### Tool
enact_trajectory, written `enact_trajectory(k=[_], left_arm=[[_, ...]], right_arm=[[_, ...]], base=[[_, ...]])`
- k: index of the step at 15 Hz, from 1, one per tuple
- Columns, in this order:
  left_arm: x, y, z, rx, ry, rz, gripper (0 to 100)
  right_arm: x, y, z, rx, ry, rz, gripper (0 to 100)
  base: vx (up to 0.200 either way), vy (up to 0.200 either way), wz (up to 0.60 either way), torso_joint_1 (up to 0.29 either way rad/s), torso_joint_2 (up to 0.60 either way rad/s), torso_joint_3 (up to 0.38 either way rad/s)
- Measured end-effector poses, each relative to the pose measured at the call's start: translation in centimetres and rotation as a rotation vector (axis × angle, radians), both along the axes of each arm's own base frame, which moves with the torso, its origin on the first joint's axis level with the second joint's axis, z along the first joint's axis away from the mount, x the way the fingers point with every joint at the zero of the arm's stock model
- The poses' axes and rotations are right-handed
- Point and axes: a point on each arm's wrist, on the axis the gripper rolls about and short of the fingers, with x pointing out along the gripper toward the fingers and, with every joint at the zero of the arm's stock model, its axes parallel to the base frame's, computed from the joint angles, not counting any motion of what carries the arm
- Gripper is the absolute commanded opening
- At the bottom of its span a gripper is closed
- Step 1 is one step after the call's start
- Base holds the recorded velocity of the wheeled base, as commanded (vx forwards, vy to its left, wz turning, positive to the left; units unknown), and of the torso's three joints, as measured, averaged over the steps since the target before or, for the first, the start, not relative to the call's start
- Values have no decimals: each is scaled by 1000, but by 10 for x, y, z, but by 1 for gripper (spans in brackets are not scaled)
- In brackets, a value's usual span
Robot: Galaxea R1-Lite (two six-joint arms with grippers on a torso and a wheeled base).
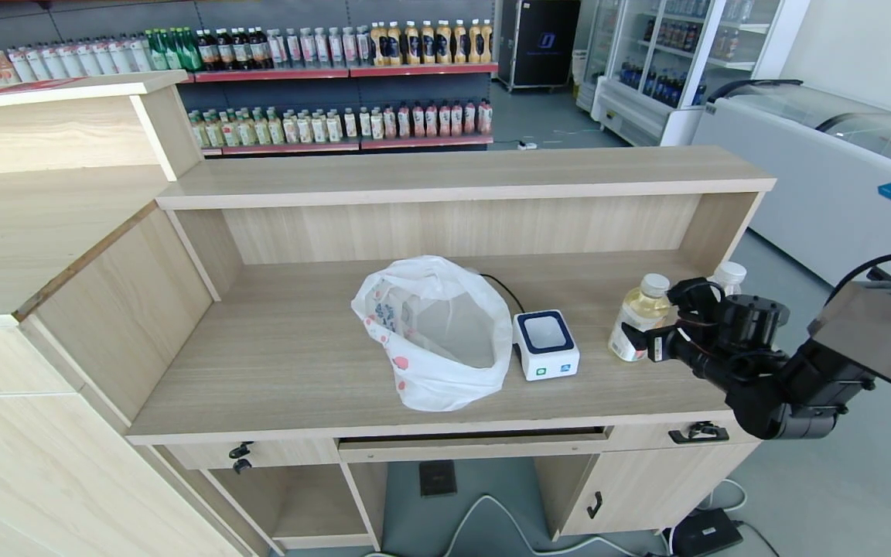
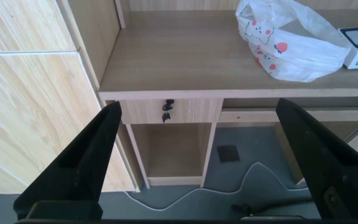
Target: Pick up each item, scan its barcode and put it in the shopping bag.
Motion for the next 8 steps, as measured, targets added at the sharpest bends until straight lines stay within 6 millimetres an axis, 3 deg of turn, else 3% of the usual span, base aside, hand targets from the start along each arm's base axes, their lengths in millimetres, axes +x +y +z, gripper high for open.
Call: enact_trajectory(k=[8], left_arm=[[0,0,0,0,0,0,100]], right_arm=[[25,12,-7,11,-46,27,100]], base=[[0,0,0,0,0,0]])
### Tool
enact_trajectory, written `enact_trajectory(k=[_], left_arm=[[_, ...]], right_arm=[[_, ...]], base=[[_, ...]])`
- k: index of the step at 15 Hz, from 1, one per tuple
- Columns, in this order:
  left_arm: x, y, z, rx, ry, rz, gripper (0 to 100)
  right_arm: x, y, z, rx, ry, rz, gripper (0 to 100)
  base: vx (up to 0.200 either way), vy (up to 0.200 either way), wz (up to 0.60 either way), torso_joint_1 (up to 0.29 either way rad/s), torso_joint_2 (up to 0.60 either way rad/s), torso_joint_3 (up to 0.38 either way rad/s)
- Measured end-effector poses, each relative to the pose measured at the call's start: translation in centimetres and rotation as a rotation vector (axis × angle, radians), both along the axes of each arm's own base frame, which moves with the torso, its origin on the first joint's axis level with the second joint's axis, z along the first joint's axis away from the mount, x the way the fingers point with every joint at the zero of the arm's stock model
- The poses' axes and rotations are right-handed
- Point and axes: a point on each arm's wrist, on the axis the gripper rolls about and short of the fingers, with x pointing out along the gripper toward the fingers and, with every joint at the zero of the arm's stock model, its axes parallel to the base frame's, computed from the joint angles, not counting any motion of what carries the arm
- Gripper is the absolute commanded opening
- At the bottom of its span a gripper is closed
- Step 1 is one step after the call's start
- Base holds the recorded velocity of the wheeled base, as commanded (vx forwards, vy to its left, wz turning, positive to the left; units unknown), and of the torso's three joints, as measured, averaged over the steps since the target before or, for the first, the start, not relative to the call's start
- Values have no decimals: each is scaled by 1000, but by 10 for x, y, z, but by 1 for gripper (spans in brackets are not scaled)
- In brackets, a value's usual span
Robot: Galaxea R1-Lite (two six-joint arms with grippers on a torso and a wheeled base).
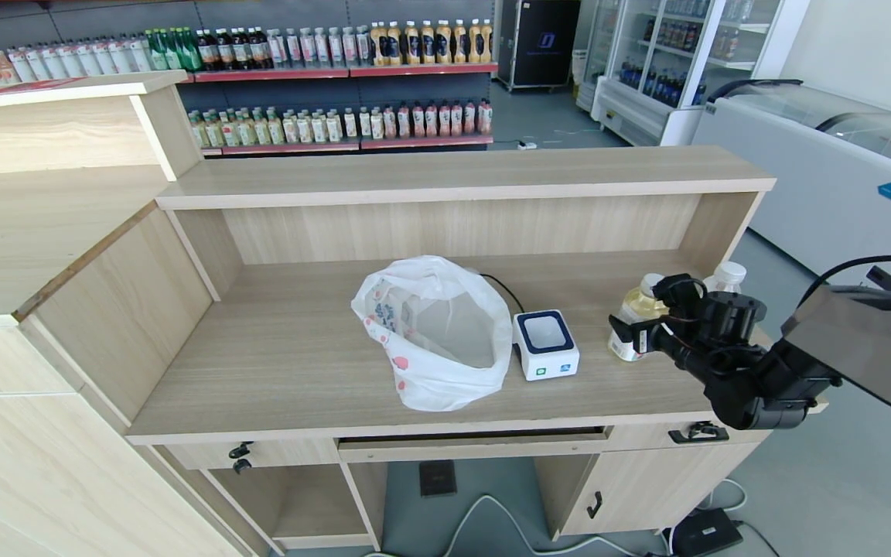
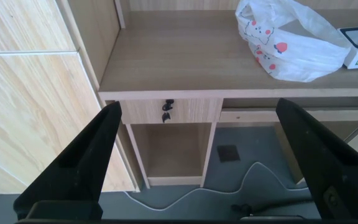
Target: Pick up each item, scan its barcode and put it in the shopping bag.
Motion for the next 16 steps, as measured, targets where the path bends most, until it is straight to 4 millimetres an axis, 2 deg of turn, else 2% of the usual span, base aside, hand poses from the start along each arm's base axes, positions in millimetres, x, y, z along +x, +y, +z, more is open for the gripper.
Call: enact_trajectory(k=[4,13,14,16], left_arm=[[0,0,0,0,0,0,100],[0,0,0,0,0,0,100],[0,0,0,0,0,0,100],[0,0,0,0,0,0,100]], right_arm=[[12,8,-4,-5,-26,19,100],[24,18,-20,-20,-31,46,100],[25,19,-21,-17,-36,67,0],[25,20,-24,-21,-32,90,0]], base=[[0,0,0,0,0,0],[0,0,0,0,0,0],[0,0,0,0,0,0],[0,0,0,0,0,0]])
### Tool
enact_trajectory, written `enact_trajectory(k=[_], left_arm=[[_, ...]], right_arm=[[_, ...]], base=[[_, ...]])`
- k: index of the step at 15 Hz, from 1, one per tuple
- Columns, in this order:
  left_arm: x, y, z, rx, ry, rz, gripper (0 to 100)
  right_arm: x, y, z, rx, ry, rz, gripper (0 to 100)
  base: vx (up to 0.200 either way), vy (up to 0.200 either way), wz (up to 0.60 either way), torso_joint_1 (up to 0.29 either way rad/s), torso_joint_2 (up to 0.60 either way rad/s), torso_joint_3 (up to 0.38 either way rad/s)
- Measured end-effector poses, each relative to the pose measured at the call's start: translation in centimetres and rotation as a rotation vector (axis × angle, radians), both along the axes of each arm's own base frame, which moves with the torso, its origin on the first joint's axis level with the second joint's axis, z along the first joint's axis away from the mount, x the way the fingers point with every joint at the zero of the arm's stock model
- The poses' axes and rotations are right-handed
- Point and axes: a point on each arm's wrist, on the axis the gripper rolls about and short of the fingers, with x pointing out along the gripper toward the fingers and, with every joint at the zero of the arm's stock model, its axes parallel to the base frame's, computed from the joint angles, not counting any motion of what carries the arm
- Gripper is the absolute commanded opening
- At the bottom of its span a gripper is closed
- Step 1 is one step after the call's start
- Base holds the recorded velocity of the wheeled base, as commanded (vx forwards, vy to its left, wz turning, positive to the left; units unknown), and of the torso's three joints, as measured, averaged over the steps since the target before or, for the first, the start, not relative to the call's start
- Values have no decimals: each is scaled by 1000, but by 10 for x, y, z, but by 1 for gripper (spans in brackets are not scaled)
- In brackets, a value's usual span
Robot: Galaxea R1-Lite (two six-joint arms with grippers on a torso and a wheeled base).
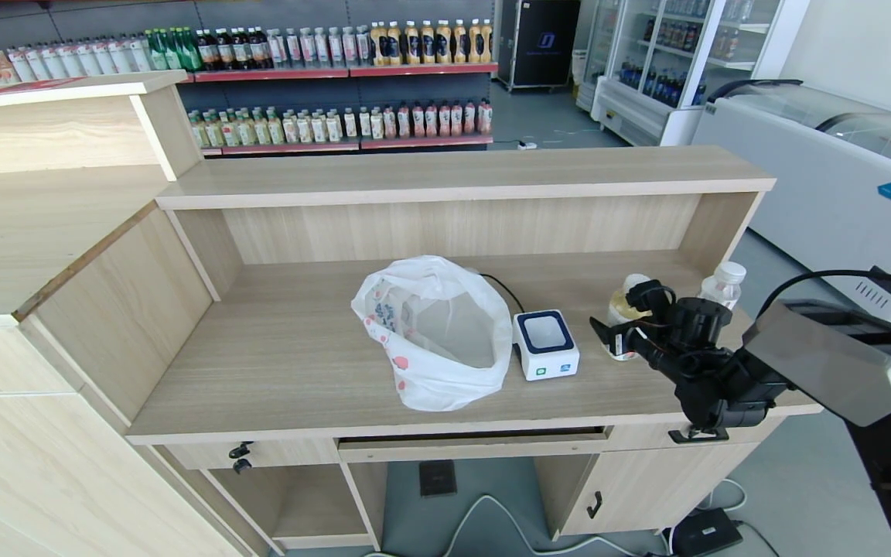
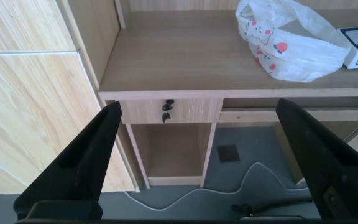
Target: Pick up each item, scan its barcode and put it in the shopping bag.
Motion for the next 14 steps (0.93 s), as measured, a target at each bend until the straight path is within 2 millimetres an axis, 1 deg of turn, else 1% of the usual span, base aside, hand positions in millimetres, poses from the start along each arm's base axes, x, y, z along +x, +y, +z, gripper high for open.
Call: enact_trajectory(k=[6,10,11,12,13,14], left_arm=[[0,0,0,0,0,0,100],[0,0,0,0,0,1,100],[0,0,0,0,0,0,100],[0,0,0,0,0,0,100],[0,0,0,0,0,0,100],[0,0,0,0,0,0,100]], right_arm=[[0,0,0,-9,-6,-5,0],[-12,-3,-5,-85,9,8,0],[-14,-4,-4,-73,15,4,0],[-15,-5,1,-39,24,-3,0],[-18,-5,12,8,36,-10,0],[-22,-5,27,54,43,-15,0]], base=[[0,0,0,0,0,0],[0,0,0,0,0,0],[0,0,0,0,0,0],[0,0,0,0,0,0],[0,0,0,0,0,0],[0,0,0,0,0,0]])
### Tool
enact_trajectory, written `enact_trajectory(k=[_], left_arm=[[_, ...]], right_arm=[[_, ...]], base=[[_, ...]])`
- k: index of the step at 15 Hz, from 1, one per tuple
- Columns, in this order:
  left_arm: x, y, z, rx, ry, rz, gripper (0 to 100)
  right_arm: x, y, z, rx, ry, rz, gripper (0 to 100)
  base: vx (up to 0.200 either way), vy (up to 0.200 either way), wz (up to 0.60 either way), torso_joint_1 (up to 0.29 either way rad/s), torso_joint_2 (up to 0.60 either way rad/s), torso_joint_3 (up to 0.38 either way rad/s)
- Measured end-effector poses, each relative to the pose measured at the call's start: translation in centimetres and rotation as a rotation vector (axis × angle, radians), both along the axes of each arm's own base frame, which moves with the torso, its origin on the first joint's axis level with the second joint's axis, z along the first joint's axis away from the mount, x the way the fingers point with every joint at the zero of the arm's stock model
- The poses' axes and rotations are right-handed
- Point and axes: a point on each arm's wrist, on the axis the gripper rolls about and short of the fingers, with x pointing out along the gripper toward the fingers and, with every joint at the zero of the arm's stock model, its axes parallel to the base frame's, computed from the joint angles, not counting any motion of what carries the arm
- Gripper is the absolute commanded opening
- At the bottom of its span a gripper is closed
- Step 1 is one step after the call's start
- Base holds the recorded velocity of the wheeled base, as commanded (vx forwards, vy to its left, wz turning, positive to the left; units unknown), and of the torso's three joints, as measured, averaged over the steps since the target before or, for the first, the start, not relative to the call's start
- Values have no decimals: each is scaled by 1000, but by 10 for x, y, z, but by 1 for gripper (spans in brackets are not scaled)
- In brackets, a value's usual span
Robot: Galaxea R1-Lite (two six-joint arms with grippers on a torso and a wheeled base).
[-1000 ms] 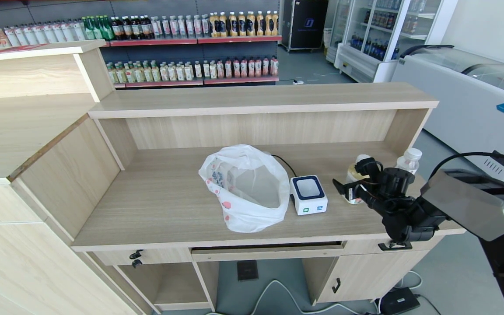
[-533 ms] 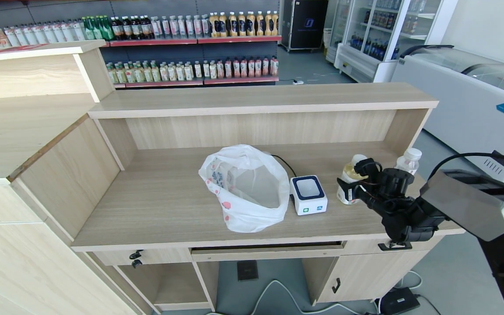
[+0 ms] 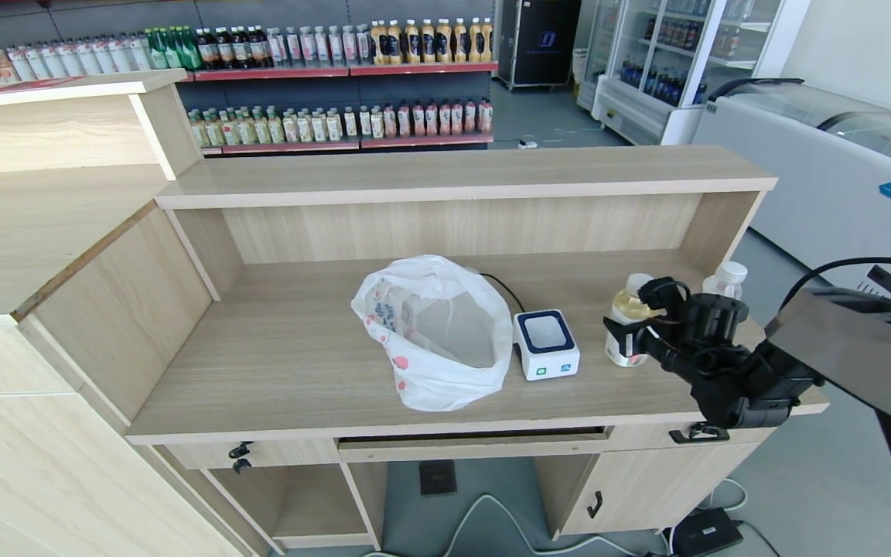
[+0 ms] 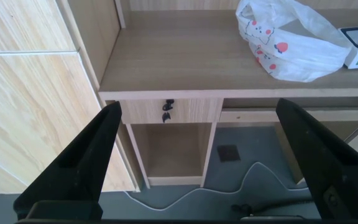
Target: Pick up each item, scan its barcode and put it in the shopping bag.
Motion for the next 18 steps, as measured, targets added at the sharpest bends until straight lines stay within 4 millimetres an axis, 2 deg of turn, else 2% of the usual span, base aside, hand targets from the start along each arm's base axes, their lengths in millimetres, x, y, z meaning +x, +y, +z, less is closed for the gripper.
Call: enact_trajectory(k=[2,4,6,8,9,11,13,15,18], left_arm=[[0,0,0,0,0,0,100],[0,0,0,0,0,1,100],[0,0,0,0,0,0,100],[0,0,0,0,0,0,100],[0,0,0,0,0,0,100],[0,0,0,0,0,0,100],[0,0,0,0,0,0,100],[0,0,0,0,0,1,100],[0,0,0,0,0,-1,100]], right_arm=[[-17,0,43,106,13,1,0],[-44,-2,90,227,45,40,0],[-83,-3,142,343,101,131,0],[-129,-4,190,459,143,274,0],[-153,-4,207,512,166,364,0],[-200,-2,232,592,204,538,0],[-237,6,239,623,253,686,0],[-262,14,244,631,260,764,0],[-288,27,255,672,286,878,0]], base=[[0,0,0,0,0,0],[0,0,0,0,0,0],[0,0,0,0,0,0],[0,0,0,0,0,0],[0,0,0,0,0,0],[0,0,0,0,0,0],[0,0,0,0,0,0],[0,0,0,0,0,0],[0,0,0,0,0,0]])
